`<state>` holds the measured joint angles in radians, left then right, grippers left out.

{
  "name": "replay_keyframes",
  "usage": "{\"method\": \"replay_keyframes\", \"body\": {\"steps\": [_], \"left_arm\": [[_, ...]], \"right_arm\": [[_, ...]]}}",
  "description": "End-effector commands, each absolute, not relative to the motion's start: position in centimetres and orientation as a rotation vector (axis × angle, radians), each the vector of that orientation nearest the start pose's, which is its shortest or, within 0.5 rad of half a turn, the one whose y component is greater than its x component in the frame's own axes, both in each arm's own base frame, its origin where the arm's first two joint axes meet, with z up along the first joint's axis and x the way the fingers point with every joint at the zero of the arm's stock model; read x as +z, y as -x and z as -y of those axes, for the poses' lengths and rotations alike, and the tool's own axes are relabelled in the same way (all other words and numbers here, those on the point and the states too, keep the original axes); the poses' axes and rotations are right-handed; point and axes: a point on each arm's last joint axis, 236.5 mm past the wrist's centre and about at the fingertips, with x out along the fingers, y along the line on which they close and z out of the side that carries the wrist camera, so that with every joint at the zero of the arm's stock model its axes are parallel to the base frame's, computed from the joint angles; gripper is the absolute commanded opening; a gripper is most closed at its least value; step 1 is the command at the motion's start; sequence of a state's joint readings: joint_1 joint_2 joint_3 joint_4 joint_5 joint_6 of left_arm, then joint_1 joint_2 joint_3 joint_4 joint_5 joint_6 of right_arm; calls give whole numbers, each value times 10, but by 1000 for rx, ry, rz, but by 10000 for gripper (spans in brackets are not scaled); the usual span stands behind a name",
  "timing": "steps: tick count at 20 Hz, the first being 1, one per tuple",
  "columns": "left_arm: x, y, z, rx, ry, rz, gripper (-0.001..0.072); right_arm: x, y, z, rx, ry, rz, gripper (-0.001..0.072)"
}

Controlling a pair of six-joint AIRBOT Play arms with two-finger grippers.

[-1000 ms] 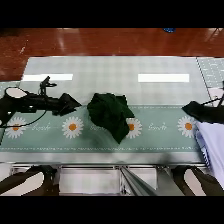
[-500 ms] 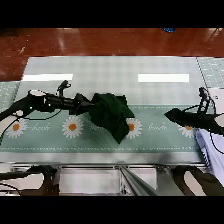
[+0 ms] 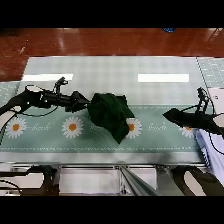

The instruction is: Fold the shirts.

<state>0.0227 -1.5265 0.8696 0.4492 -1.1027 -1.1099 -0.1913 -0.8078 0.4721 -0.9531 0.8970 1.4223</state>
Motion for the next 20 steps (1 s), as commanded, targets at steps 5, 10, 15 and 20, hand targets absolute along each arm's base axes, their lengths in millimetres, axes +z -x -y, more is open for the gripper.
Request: {"method": "replay_keyframes", "body": {"steps": [5, 10, 15, 20], "left_arm": [[-86, -368, 194, -505, 831, -1340, 503], [-68, -379, 223, -620, 730, -1287, 25], [-43, -397, 224, -677, 701, -1227, 25], [-43, -390, 227, -701, 694, -1252, 25]], "right_arm": [[-35, -281, -55, 96, -617, -1107, 410], [-44, -267, -55, 101, -587, -1173, 410], [-62, -235, -104, 267, -703, -1365, 409], [-79, -221, -195, 432, -754, -1483, 409]]}}
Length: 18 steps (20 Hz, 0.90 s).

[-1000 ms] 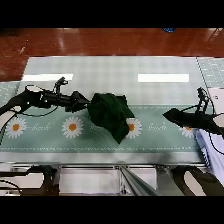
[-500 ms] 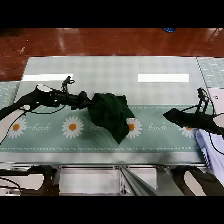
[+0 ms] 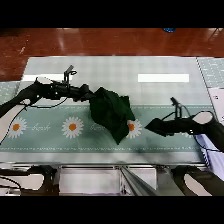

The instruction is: Fold the shirts.

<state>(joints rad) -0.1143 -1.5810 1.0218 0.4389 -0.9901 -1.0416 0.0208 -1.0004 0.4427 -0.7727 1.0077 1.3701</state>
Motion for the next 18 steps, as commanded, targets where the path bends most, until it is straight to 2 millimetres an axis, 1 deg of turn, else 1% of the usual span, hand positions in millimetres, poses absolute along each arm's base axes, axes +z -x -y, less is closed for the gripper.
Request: {"method": "replay_keyframes", "body": {"steps": [1, 4, 7, 8, 9, 10, 11, 12, 13, 14, 16, 17, 18], "left_arm": [[-44, -386, 227, -709, 683, -1264, 25], [-49, -378, 227, -716, 647, -1295, 26], [-50, -377, 227, -717, 643, -1297, 25], [-50, -377, 227, -712, 650, -1301, 25], [-50, -376, 227, -710, 656, -1307, 25], [-49, -374, 228, -718, 657, -1312, 25], [-47, -373, 227, -724, 660, -1316, 25], [-43, -374, 224, -727, 665, -1311, 25], [-35, -378, 217, -727, 671, -1293, 25], [-22, -383, 210, -731, 676, -1266, 25], [19, -404, 189, -729, 673, -1159, 25], [49, -417, 177, -722, 661, -1075, 25], [83, -430, 164, -707, 658, -986, 25]], "right_arm": [[-80, -222, -210, 458, -782, -1481, 409], [-84, -226, -246, 514, -830, -1490, 409], [-91, -230, -276, 533, -839, -1515, 409], [-94, -234, -284, 540, -826, -1517, 398], [-93, -237, -292, 562, -805, -1514, 264], [-87, -241, -300, 618, -771, -1495, 43], [-73, -244, -307, 688, -744, -1470, 20], [-55, -252, -310, 754, -716, -1432, 20], [-34, -266, -306, 786, -685, -1379, 20], [-11, -285, -295, 785, -648, -1313, 19], [49, -334, -255, 714, -540, -1132, 19], [87, -358, -230, 663, -489, -1026, 19], [134, -378, -204, 612, -439, -911, 19]]}}
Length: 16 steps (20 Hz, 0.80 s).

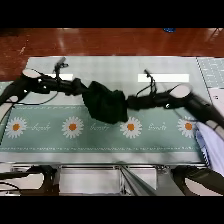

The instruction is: Fold the shirts.

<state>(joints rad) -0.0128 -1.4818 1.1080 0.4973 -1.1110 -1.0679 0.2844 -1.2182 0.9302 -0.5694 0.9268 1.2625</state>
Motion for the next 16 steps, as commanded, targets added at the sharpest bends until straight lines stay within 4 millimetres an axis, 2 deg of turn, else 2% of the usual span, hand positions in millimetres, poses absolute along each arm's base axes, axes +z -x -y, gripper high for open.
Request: {"method": "replay_keyframes", "body": {"steps": [1, 3, 5, 7, 9, 11, 12, 14, 16], "left_arm": [[117, -439, 152, -692, 644, -901, 25], [192, -448, 130, -660, 609, -719, 25], [269, -440, 115, -648, 537, -533, 25], [337, -415, 108, -650, 459, -377, 25], [393, -380, 107, -649, 386, -245, 25], [431, -340, 107, -635, 316, -141, 25], [443, -322, 109, -629, 285, -105, 25], [460, -283, 118, -636, 223, -56, 25], [463, -245, 134, -675, 175, -56, 25]], "right_arm": [[181, -389, -180, 572, -398, -807, 19], [264, -388, -146, 530, -316, -643, 19], [322, -368, -127, 505, -230, -541, 19], [358, -342, -109, 448, -132, -466, 19], [390, -310, -101, 422, -90, -383, 19], [412, -279, -93, 394, -75, -310, 19], [419, -266, -91, 388, -67, -284, 19], [429, -240, -90, 383, -63, -250, 19], [423, -218, -91, 391, -57, -279, 19]]}}
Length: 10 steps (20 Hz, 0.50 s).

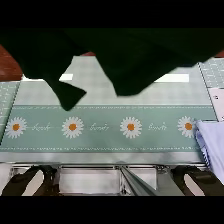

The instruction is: Fold the shirts.

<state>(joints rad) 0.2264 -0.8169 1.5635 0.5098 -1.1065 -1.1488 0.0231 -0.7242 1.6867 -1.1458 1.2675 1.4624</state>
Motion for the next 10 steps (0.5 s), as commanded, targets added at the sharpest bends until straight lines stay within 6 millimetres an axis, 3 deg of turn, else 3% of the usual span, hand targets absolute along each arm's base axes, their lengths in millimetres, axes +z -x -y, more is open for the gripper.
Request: {"method": "replay_keyframes", "body": {"steps": [1, 3, 5, 10], "left_arm": [[457, -229, 141, -701, 154, -82, 25], [434, -205, 155, -760, 137, -192, 25], [398, -195, 162, -802, 162, -343, 25], [271, -211, 159, -823, 394, -740, 25]], "right_arm": [[413, -209, -91, 396, -47, -322, 19], [386, -195, -92, 406, -40, -447, 19], [358, -193, -93, 412, -40, -559, 20], [271, -219, -101, 428, -135, -795, 20]]}}
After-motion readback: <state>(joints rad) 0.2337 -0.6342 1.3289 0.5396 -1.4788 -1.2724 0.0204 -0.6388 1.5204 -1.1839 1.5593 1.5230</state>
